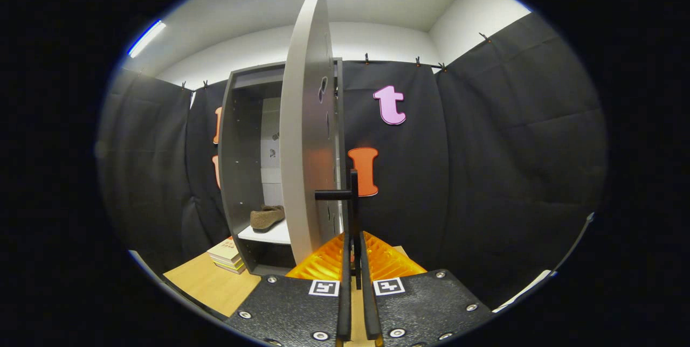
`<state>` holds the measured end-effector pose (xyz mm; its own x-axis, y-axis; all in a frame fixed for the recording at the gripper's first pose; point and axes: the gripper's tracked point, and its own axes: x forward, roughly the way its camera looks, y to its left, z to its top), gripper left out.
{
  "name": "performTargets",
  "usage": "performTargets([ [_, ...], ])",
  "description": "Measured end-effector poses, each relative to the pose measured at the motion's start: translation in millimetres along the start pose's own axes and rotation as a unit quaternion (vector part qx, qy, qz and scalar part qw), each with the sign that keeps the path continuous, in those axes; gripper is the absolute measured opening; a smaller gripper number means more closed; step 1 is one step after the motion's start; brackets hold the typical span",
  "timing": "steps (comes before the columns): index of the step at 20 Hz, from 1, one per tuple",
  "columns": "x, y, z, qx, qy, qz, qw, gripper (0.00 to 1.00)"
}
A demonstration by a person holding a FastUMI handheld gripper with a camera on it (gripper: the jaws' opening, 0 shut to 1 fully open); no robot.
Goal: Open the shoe cabinet door, grab the shoes and put them into the shoe cabinet, then close the shoe cabinet door.
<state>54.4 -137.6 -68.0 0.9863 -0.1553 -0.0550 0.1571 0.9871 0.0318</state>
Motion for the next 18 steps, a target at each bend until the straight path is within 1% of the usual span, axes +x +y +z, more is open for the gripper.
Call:
performTargets([
  [2,-3.3,-17.4,-0.5,0.002,0.001,-0.007,1.0,0.09],
  [5,-9.4,-18.9,2.1,0.015,-0.006,0.003,1.0,0.09],
  [8,-19.5,-16.1,-3.6,-0.005,-0.005,-0.002,1.0,0.09],
  [12,-35.0,-1.0,-4.4,0.01,-0.009,0.0,1.0,0.09],
  [14,-40.1,10.9,-8.3,0.021,-0.009,0.008,1.0,0.09],
  [16,-40.2,24.2,-13.6,0.035,-0.01,0.019,0.999,0.09],
  [18,-38.0,30.4,-25.9,0.036,0.001,0.019,0.999,0.09],
])
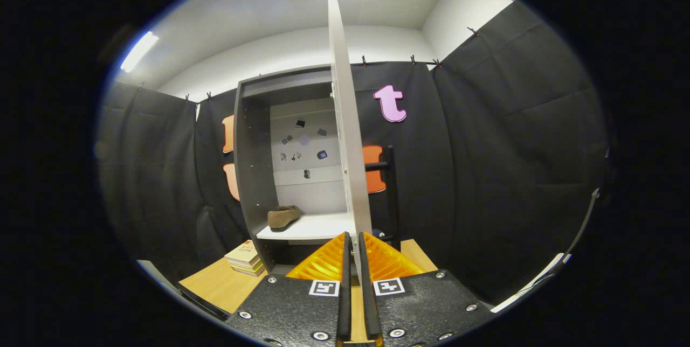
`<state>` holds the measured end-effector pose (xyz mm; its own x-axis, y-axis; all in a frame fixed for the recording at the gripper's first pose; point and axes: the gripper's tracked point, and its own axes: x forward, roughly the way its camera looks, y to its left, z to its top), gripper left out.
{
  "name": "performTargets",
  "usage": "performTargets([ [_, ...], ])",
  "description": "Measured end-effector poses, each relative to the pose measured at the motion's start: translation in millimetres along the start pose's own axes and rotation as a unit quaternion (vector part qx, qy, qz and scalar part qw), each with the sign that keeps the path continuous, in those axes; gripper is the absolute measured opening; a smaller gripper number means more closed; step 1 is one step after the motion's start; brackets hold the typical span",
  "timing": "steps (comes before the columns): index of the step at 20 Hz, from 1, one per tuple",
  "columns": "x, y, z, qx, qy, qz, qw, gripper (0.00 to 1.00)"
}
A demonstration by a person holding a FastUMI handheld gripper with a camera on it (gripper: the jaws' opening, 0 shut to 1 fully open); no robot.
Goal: Open the shoe cabinet door, grab the shoes and put them into the shoe cabinet, then close the shoe cabinet door.
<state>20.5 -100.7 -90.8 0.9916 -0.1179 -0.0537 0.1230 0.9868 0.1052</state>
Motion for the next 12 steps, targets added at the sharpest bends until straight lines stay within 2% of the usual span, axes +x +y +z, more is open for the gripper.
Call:
performTargets([
  [7,10.8,35.6,-36.9,0.005,0.029,-0.025,0.999,0.16],
  [12,25.7,74.7,-78.9,-0.007,0.068,-0.024,0.997,0.27],
])
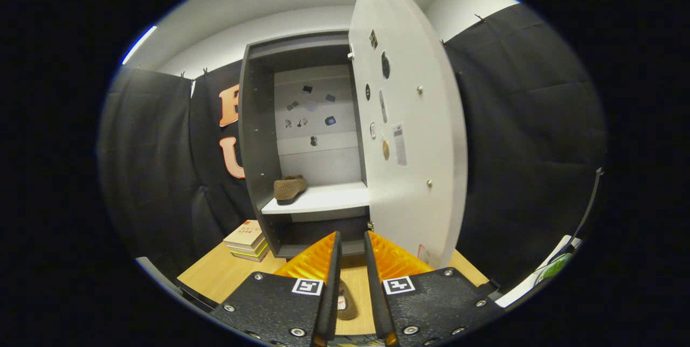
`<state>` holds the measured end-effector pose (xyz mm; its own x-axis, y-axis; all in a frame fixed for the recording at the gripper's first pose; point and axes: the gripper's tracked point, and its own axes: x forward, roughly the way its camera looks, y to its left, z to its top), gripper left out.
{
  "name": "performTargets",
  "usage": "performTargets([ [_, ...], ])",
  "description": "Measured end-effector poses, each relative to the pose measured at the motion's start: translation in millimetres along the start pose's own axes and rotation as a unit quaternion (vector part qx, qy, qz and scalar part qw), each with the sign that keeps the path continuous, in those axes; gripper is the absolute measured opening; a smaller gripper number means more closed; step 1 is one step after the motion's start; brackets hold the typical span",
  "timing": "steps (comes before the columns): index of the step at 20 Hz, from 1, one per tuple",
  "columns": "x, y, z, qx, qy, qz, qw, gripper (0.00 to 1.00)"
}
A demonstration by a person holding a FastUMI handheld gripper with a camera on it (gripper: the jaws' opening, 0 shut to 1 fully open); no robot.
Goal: Open the shoe cabinet door, grab the shoes and put them into the shoe cabinet, then close the shoe cabinet door.
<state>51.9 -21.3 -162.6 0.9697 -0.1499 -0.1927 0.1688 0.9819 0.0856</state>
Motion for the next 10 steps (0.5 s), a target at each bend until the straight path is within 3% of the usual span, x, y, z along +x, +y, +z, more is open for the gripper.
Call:
performTargets([
  [10,47.3,55.6,-89.9,-0.001,0.082,0.012,0.997,0.39],
])
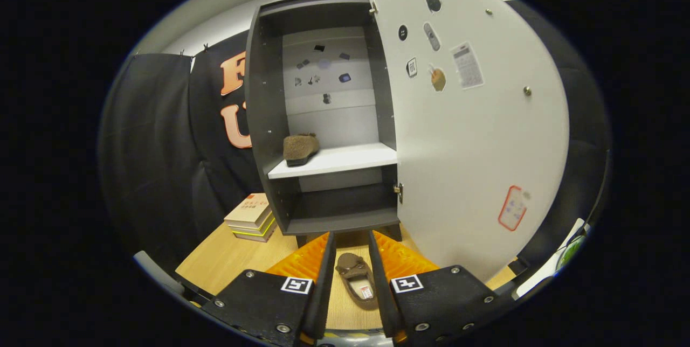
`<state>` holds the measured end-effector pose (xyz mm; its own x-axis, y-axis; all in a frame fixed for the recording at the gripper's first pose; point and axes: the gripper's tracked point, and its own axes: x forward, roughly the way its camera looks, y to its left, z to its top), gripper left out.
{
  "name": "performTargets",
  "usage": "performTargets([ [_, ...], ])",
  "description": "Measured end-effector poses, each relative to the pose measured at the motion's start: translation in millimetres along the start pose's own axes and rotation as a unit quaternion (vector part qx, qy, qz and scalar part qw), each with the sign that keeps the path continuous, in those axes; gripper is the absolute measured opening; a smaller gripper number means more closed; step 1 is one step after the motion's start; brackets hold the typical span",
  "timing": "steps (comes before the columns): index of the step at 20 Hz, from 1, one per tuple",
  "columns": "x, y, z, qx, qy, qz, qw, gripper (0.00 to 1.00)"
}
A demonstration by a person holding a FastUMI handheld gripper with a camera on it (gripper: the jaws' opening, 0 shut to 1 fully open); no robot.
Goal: Open the shoe cabinet door, grab the shoes and put them into the shoe cabinet, then close the shoe cabinet door.
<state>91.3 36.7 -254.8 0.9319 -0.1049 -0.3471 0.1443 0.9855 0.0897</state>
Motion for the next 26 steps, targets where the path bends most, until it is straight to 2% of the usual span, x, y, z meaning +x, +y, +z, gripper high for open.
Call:
performTargets([
  [10,79.7,19.6,-113.8,0.022,0.068,0.027,0.997,0.41],
  [17,121.0,25.6,-191.6,0.009,0.119,0.036,0.992,0.42],
  [23,148.2,25.3,-233.3,-0.022,0.154,0.037,0.987,0.43],
  [26,164.2,26.5,-233.4,-0.033,0.147,0.035,0.988,0.42],
])
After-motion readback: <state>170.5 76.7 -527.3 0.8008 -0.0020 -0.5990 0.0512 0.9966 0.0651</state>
